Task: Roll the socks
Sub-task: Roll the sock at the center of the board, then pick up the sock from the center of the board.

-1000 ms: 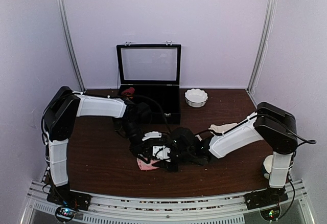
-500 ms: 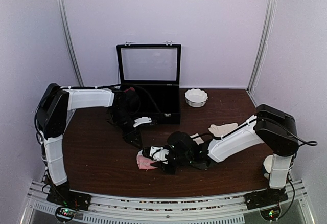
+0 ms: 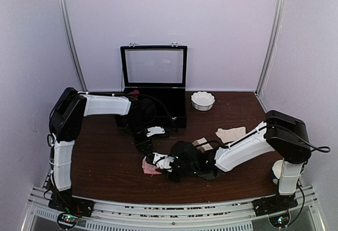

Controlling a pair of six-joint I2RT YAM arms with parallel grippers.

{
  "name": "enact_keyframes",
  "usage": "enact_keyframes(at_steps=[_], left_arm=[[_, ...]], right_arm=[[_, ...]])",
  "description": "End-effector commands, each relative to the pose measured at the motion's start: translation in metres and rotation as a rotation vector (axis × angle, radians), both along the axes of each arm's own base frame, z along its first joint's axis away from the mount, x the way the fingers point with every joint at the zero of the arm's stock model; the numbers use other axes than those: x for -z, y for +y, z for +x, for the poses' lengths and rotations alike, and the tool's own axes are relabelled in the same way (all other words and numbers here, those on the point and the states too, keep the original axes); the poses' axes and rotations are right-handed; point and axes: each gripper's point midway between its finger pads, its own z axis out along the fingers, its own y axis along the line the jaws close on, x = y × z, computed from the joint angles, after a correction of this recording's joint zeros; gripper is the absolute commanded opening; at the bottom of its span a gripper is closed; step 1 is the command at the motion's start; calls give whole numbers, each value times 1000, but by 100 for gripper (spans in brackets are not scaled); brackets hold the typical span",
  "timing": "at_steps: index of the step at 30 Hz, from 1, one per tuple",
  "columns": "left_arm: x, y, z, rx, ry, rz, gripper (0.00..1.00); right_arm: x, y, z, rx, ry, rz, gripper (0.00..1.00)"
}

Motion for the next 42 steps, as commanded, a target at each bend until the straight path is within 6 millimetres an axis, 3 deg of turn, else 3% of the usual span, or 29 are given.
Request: enact_keyframes(at_steps=[1,5,9,14,18,20,23,26,29,32,35,39,42], left_arm=[[31,0,7,11,-36,82,42],[37,-1,12,23,-49,98,42],[39,-5,15,25,-49,86,41],[36,-13,13,29,-36,53,40],[26,-17,8,27,-15,21,40],[14,-15,14,14,-37,6,40],[-20,-4,36,-55,-98,-64,40],[-60,17,57,-143,-203,-156,40],[-98,40,62,-153,-340,-214,40],[-124,52,46,-100,-418,-259,41],[-132,58,14,-3,-422,-320,41],[-113,68,-35,134,-353,-355,42],[-86,66,-63,237,-329,-306,42]], right_arm=[[38,-40,-25,-16,24,-175,0],[28,-38,-53,-122,72,-146,0],[30,-39,-76,-209,167,-164,0],[47,-36,-75,-212,197,-239,0],[73,-39,-54,-88,218,-379,0],[80,-39,-51,-50,275,-422,0],[94,-50,-54,-4,371,-474,0],[105,-57,-56,66,511,-505,0],[114,-61,-60,140,675,-537,0],[116,-59,-62,189,804,-541,0],[108,-50,-61,232,966,-469,0],[102,-43,-47,341,1139,-378,0],[102,-35,-37,398,1265,-307,0]])
